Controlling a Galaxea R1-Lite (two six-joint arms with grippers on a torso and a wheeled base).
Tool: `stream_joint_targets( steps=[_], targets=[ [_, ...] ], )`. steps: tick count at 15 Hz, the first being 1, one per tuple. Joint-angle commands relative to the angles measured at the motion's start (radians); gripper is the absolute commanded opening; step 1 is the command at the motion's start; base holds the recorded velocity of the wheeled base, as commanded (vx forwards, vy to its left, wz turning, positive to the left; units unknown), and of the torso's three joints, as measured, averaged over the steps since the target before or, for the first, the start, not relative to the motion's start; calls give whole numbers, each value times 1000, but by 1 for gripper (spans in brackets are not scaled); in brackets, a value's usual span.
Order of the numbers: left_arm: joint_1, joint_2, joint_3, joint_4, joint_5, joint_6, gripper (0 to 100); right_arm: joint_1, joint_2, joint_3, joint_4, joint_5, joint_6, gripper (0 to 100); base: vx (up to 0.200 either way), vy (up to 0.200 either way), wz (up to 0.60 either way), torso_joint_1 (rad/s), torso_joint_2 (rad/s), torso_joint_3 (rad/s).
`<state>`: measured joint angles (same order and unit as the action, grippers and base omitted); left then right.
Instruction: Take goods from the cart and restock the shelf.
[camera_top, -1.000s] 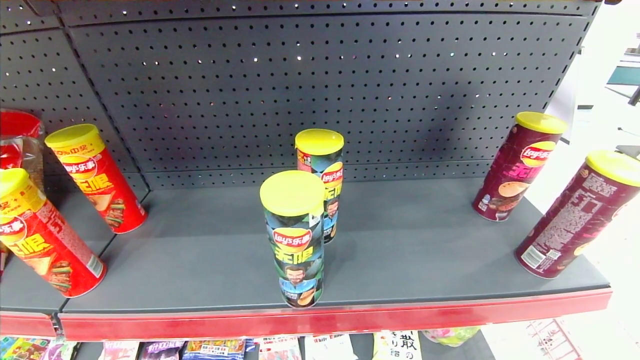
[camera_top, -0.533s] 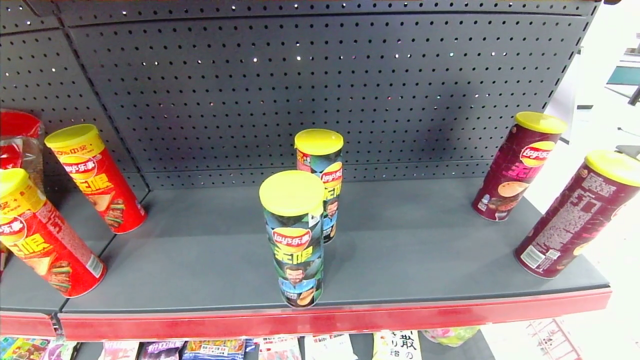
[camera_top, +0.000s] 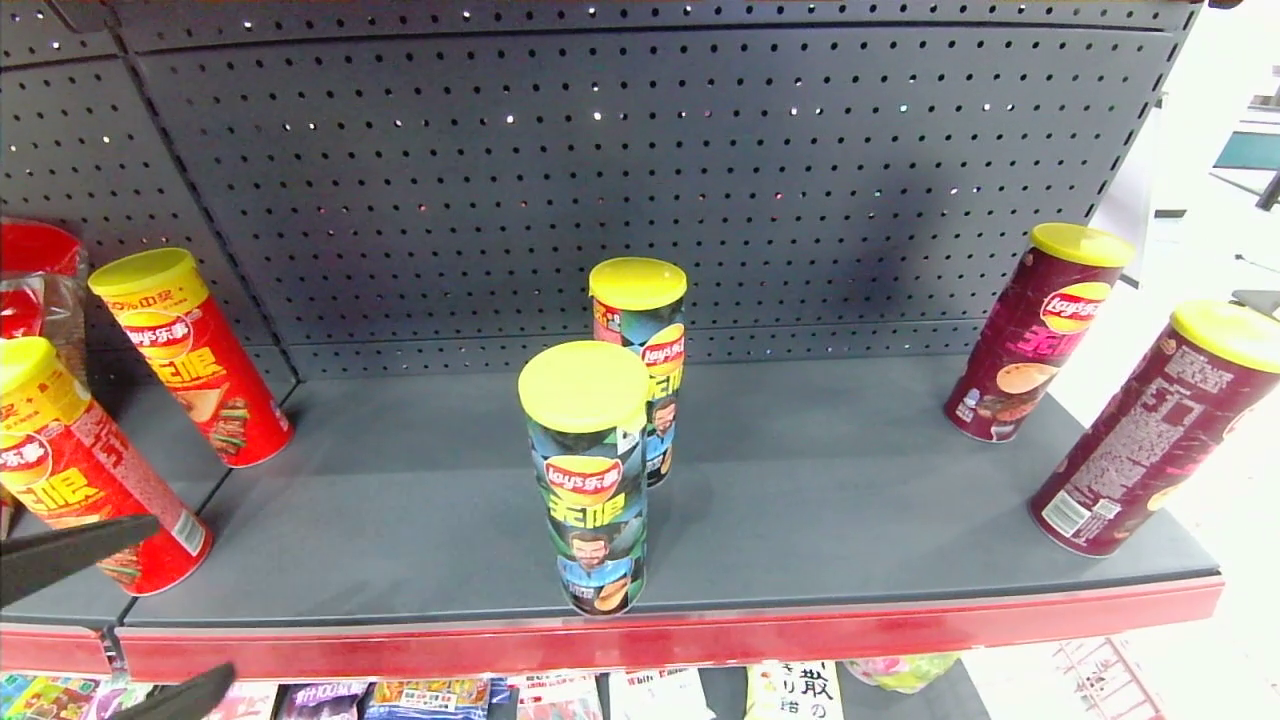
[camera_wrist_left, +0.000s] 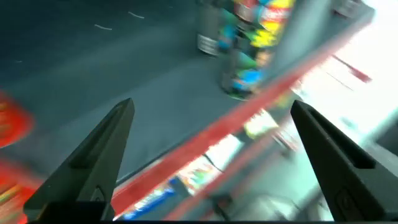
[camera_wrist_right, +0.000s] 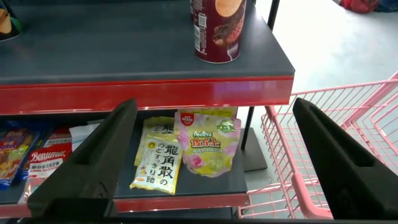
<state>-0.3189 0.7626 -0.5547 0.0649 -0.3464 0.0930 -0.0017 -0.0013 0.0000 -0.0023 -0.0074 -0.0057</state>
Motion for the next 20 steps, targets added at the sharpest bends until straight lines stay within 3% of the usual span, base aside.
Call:
stream_joint_targets(
  steps=[1, 10, 15, 20],
  targets=[
    [-68, 204, -30, -2, -3, 1, 100, 0, 1, 0, -1, 0, 0, 100, 0, 0, 0, 0, 0, 0],
    [-71, 462, -27, 0, 241, 4, 100, 0, 1, 0, -1, 0, -2, 100, 0, 0, 0, 0, 0, 0],
    [-77, 543, -31, -4, 248, 4, 100, 0, 1, 0, -1, 0, 0, 100, 0, 0, 0, 0, 0, 0],
    [-124, 650, -44, -102, 248, 2, 100, 0, 1, 0, -1, 0, -2, 100, 0, 0, 0, 0, 0, 0]
  ],
)
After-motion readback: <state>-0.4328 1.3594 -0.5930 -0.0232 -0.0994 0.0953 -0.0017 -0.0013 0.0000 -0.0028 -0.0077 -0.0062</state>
